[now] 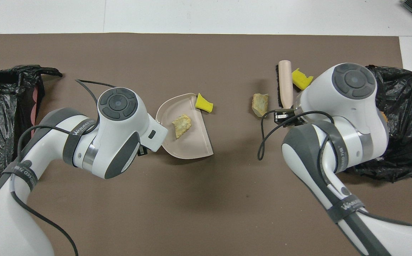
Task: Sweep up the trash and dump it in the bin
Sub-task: 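Reach the brush with the right gripper beyond the farther pieces, then sweep the tan lumps and sponges into the dustpan with the right gripper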
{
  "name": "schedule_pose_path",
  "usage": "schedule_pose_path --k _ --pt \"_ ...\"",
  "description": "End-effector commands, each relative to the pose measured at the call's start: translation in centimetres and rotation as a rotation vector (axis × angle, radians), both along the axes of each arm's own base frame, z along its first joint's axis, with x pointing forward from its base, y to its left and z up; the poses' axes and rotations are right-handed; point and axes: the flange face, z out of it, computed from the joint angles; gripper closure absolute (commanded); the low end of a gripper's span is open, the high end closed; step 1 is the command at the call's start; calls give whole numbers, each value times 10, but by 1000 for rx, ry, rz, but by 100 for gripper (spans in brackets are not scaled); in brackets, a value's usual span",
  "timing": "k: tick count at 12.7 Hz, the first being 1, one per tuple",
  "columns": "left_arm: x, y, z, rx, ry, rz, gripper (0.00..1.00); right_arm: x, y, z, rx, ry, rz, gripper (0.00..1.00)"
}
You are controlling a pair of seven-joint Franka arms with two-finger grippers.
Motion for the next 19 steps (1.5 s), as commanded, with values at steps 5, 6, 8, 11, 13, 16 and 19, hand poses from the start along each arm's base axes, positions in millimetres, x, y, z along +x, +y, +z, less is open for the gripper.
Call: schedule_pose_path --k 5,6,8,11,13,16,19 --pt "-20 -17 3 35 4 24 100 42 -83 -19 -250 30 176 100" --pt "-24 -22 1 37 5 24 100 46 -93 -26 -272 38 176 100" --pt "-25 -23 0 32 0 26 100 50 -99 -48 -307 67 197 100" --pt "-24 -22 1 30 -3 29 100 51 -92 -62 -294 78 211 100" --pt "-23 -22 1 29 -4 29 100 44 -62 -62 -287 97 280 100" --pt "-24 -20 0 35 4 31 100 30 1 -61 -261 100 419 100" --pt "-27 -20 -2 35 5 29 100 10 58 -60 -158 108 461 100"
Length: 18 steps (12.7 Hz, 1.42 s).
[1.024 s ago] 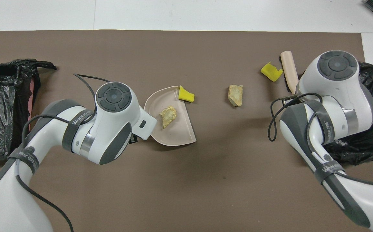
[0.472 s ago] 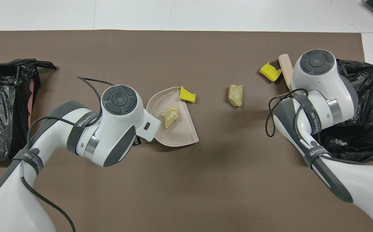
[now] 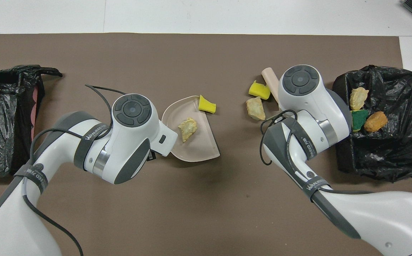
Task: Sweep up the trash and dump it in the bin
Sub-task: 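Sweep the tan lumps and sponges into the dustpan with the right gripper, then carry the loaded dustpan with the left gripper while the right gripper withdraws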
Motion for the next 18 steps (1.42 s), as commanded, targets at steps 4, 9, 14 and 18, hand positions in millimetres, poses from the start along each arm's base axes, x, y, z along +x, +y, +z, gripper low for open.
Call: schedule_pose_path --k 4,9,14,18 --pt "-17 2 -2 13 -8 -12 100 -44 90 15 146 69 54 100" --pt "-25 -9 -11 -9 -46 10 100 -88 172 33 238 75 28 100" --pt "-27 -6 -19 -46 -90 -7 100 -91 183 67 271 26 -34 100" --pt "-27 -5 -20 -46 -89 -13 100 -83 170 86 285 -9 -56 100"
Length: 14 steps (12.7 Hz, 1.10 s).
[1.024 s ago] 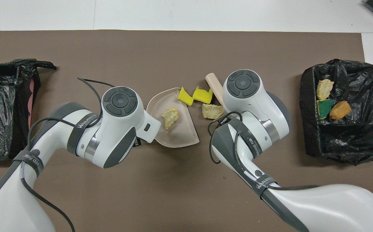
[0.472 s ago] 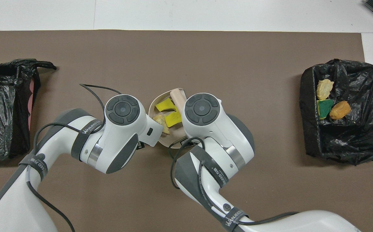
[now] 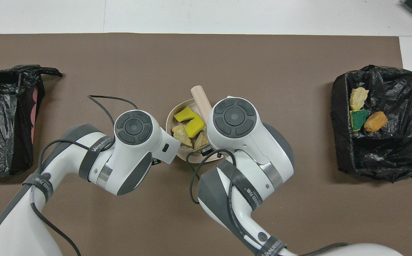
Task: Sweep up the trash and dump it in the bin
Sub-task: 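Carry the loaded dustpan with the left gripper while the right gripper withdraws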
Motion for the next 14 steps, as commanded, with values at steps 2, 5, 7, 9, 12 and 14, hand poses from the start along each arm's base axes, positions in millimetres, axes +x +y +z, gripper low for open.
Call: schedule_pose_path --k 2,5,7,9,12,14 --pt "-9 1 -2 1 -21 -20 100 2 -9 8 18 13 -33 100" --pt "1 9 -1 -34 -44 -81 100 2 -16 15 5 15 -69 100" --pt "15 20 -1 -76 -84 -56 100 -14 -14 32 -16 14 -110 100" --pt "37 40 -1 -155 -71 -7 100 -36 -20 41 -61 25 -178 100" --pt "57 86 6 -196 -12 -18 100 -74 -6 38 -64 31 -218 100" --pt "77 114 31 -234 8 14 100 -99 2 33 -41 29 -268 100"
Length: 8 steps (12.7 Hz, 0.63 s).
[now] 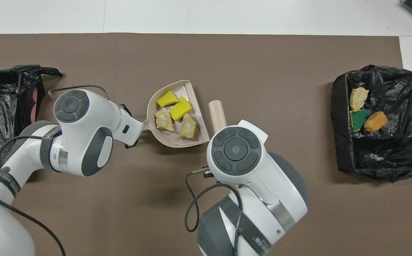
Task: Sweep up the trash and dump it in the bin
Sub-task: 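Carry the loaded dustpan with the left gripper while the right gripper withdraws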
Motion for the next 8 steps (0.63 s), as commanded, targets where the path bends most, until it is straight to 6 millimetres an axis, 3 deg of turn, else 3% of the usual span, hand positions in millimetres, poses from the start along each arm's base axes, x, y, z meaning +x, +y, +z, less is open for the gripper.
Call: schedule_pose_path --k 1,2,3,5,6,8 --pt "28 34 41 -77 18 7 100 -40 6 -7 52 -35 -85 100" --pt "35 49 53 -101 31 12 100 -48 6 -11 84 -36 -126 100" --pt "43 64 69 -116 37 16 100 -65 17 -11 111 -27 -121 100" --pt "55 96 100 -125 23 6 100 -79 32 -15 107 -17 -146 100" --pt "61 120 116 -126 31 18 100 -95 50 -22 100 -6 -158 100" --pt "65 176 136 -122 45 -17 100 -109 63 -27 91 4 -140 100"
